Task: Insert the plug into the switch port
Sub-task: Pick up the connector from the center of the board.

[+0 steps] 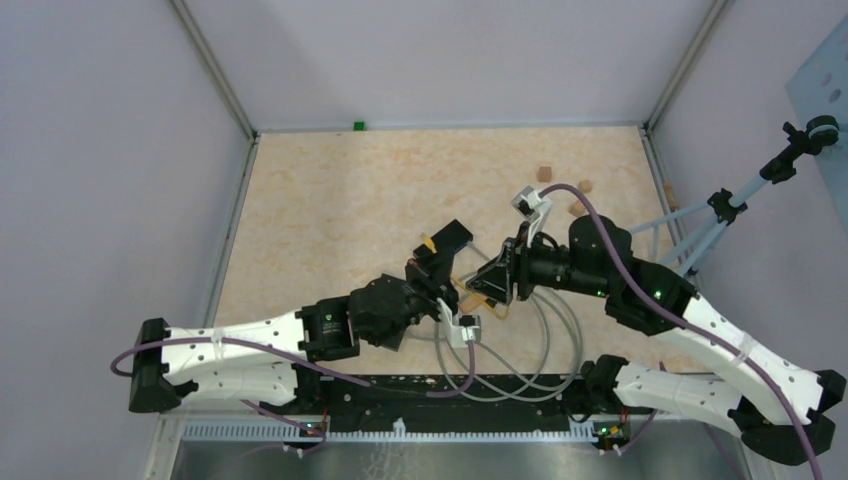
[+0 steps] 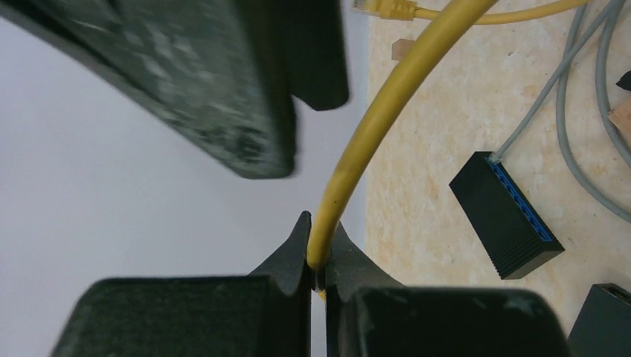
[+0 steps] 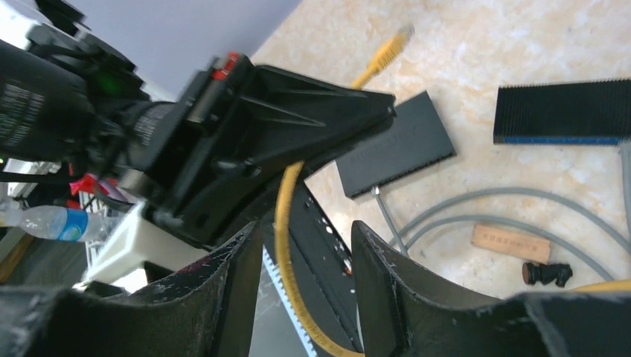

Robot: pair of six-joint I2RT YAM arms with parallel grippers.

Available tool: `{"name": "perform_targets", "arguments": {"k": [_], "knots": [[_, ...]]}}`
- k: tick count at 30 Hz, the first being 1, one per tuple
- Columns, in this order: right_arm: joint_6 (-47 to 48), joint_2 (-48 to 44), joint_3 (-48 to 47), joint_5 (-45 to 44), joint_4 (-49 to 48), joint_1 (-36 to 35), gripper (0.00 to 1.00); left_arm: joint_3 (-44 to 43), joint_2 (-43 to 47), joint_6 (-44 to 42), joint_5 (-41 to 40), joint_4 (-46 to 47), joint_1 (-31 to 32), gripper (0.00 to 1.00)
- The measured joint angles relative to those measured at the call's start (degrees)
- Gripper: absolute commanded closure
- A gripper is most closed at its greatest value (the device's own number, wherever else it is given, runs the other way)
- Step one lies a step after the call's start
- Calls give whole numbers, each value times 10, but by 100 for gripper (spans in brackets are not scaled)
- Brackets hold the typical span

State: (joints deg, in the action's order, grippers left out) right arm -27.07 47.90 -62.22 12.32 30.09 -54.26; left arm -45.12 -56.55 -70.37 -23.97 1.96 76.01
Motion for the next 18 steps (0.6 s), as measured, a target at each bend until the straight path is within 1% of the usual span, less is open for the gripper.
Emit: {"name": "perform_targets", "arguments": {"k": [12, 13, 14, 18], "knots": [[-1, 32, 38, 14, -8, -8, 53, 0, -12, -16, -10, 7, 7, 100], [-1, 35, 39, 14, -11, -9, 55, 0, -14, -16, -10, 6, 8, 100], [-1, 38, 41, 14, -17, -9, 62, 0, -16, -16, -10, 6, 10, 100], [0, 47, 47, 23, -31, -12, 96, 0, -21, -11, -14, -2, 12, 100]]}}
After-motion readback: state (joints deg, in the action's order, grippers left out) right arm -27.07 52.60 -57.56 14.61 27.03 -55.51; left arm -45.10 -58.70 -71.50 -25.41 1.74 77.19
